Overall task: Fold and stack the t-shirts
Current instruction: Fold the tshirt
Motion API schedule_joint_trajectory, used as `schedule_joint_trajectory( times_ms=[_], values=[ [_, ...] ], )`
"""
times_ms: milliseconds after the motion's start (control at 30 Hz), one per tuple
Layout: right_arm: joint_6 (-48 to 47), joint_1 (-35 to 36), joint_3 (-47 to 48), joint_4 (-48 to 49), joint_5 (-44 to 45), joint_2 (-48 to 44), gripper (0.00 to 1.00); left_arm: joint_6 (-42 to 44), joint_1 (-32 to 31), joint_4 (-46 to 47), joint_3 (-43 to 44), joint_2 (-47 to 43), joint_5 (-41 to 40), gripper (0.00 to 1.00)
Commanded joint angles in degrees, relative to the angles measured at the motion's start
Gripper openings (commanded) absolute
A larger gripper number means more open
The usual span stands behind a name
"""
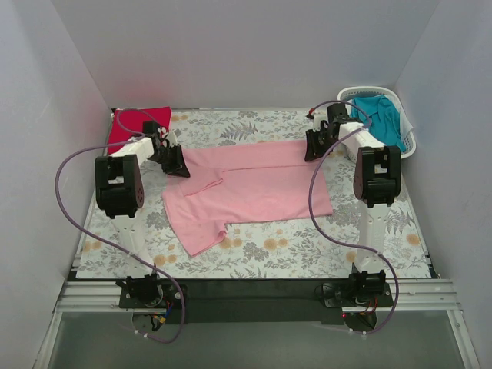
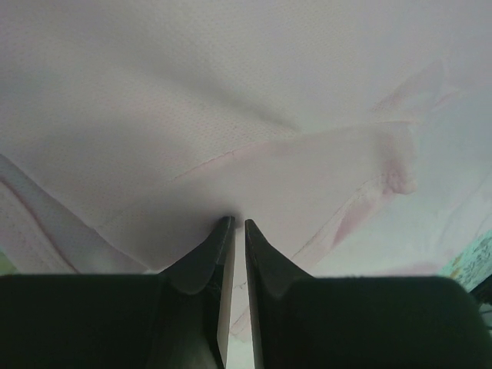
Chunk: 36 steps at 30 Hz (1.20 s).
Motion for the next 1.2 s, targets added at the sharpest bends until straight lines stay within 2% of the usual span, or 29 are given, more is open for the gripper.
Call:
schedule_joint_trajectory(
  times_ms=[0,100,200,233,267,333,433,533,600,700,733,833,933,1167],
  values=[
    [-0.66,-0.55,1.91,-0.15,4.31,3.42,0.35,-0.06,-0.15,1.57,4.36,4.05,-1.95,0.1],
    [-2.06,-0.47,3.14,-0.41,5.02,2.02,0.39,-0.15,-0.24,-1.67,9.29,5.11,-0.1,0.13],
    [-4.96,-0.55,2.1,-0.85,3.53,-3.06,0.53,-0.24,-0.24,-6.49,12.01,1.26,4.29,0.23],
    [-5.84,-0.55,0.0,-1.03,2.66,-7.08,0.63,0.02,-0.15,-7.91,12.54,-0.41,7.6,0.27],
    [-8.02,-0.55,-1.24,-1.03,0.99,-9.39,0.68,0.46,-0.15,-9.14,12.81,-3.99,8.77,0.35],
    [-10.14,-0.46,-5.52,-1.38,-0.69,-16.39,0.82,2.74,-0.15,-11.86,11.94,-8.32,9.92,0.41],
    [-15.85,0.23,-10.02,-3.92,-0.26,-24.84,0.88,8.8,0.38,-16.27,9.22,-15.35,12.29,0.47],
    [-22.79,1.11,-17.4,-7.17,0.62,-32.66,0.88,13.97,1.17,-18.56,3.07,-21.94,13.44,0.48],
    [-28.92,1.9,-24.25,-9.2,2.55,-36.46,0.84,15.66,1.52,-18.83,-0.27,-24.76,13.61,0.48],
    [-34.92,3.4,-34.16,-9.55,7.29,-43.23,0.71,17.16,2.04,-18.82,-6.42,-29.51,15.71,0.45],
    [-38.59,3.66,-36.03,-9.47,9.13,-45.68,0.62,18.29,2.05,-19.61,-8.0,-30.56,17.12,0.44],
    [-44.49,3.58,-41.93,-8.94,12.21,-48.43,0.51,18.75,2.05,-21.02,-9.77,-31.97,20.03,0.42],
    [-48.28,3.84,-46.06,-7.27,13.71,-49.75,0.49,18.39,2.05,-19.88,-12.41,-33.2,19.24,0.41],
    [-50.05,4.37,-50.81,-1.83,14.78,-48.79,0.47,19.36,2.05,-18.82,-15.76,-35.41,15.99,0.4]
  ],
)
